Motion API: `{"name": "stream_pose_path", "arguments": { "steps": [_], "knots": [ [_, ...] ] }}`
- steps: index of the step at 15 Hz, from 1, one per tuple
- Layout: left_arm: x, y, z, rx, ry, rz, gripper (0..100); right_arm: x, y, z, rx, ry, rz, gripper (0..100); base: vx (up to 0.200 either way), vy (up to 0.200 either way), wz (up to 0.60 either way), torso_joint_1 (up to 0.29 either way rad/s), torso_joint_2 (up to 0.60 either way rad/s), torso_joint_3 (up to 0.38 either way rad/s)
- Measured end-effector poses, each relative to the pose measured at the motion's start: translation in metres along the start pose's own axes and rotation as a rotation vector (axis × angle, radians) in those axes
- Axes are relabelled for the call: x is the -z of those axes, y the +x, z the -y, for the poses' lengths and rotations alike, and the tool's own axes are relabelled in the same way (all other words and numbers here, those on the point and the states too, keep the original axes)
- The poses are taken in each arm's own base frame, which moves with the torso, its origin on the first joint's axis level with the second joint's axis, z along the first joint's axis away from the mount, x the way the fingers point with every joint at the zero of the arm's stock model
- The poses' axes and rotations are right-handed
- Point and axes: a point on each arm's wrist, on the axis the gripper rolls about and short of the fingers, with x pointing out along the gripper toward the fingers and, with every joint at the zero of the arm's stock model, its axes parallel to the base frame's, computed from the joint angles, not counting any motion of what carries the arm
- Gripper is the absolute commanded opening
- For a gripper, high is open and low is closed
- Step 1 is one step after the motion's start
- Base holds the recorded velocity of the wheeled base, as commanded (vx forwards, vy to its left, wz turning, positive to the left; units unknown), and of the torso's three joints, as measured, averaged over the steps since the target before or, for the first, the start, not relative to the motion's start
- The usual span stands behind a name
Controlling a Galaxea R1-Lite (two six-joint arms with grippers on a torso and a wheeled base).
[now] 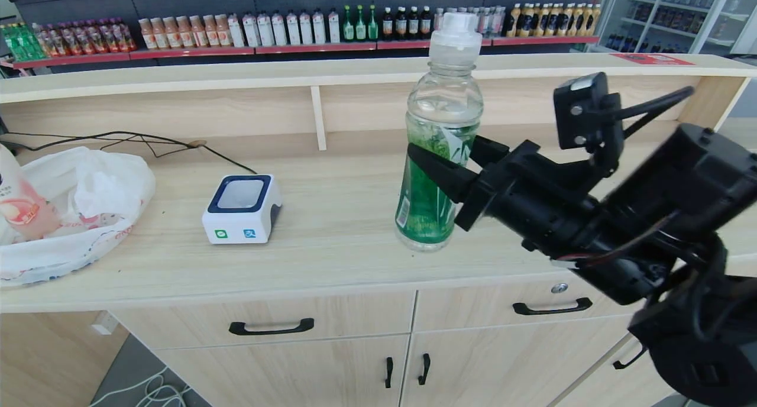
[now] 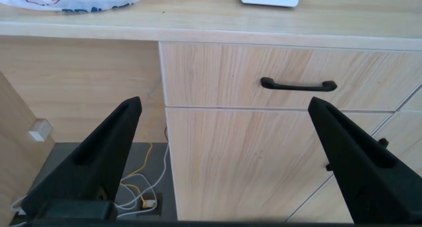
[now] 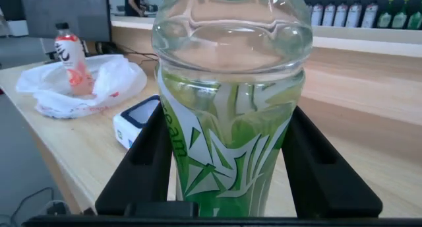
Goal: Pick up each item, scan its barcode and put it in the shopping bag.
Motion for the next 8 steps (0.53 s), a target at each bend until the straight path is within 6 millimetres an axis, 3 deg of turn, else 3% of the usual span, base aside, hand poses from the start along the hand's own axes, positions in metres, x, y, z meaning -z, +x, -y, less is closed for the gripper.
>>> {"name": "stream_pose_path", "arguments": {
  "steps": [4, 8],
  "knots": [
    [0.0, 0.0, 0.0, 0.0, 0.0, 0.0, 100, -0.028, -0.061, -0.014, -0.104, 0.13, 0.005, 0, 0.0, 0.0, 0.0, 0.0, 0.0, 0.0],
    [0.0, 0.0, 0.0, 0.0, 0.0, 0.0, 100, -0.051, -0.081, -0.016, -0.118, 0.24, 0.067, 0, 0.0, 0.0, 0.0, 0.0, 0.0, 0.0]
  ]
}}
